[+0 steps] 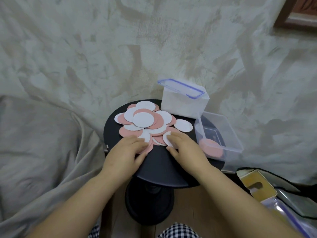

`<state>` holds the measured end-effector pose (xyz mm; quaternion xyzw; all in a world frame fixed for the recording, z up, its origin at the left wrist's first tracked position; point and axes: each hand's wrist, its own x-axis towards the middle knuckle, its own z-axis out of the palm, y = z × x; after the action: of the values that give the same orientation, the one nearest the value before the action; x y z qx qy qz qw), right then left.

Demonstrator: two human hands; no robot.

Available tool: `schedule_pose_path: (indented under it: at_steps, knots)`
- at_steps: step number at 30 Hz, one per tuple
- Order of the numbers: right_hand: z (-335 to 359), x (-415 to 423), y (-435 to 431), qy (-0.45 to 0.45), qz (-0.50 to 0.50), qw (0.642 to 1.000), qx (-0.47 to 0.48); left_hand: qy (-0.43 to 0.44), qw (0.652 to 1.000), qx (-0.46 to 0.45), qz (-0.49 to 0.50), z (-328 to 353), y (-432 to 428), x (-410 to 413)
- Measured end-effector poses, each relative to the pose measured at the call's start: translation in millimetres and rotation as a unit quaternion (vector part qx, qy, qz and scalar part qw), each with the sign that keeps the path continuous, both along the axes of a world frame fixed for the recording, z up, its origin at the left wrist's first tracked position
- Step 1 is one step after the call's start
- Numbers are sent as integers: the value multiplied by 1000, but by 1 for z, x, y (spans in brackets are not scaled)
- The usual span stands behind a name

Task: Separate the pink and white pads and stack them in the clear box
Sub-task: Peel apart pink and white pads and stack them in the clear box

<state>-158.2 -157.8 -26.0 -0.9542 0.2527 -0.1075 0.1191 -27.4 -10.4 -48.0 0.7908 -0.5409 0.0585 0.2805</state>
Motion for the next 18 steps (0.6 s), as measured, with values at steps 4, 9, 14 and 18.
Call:
schedule_pose_path:
  at_steps: [4,9,14,18]
  knots:
    - [-4,-15,9,-79,25,996,-28,21,999,-45,17,2,2,7]
    - [-15,-29,21,-156,32,987,-24,55,993,13,102,4,0,24]
    - [-23,-34,25,-186,37,982,6,48,995,-20,81,3,6,27]
    - [-22,-34,25,-220,18,975,32,-11,995,-75,67,5,15,23]
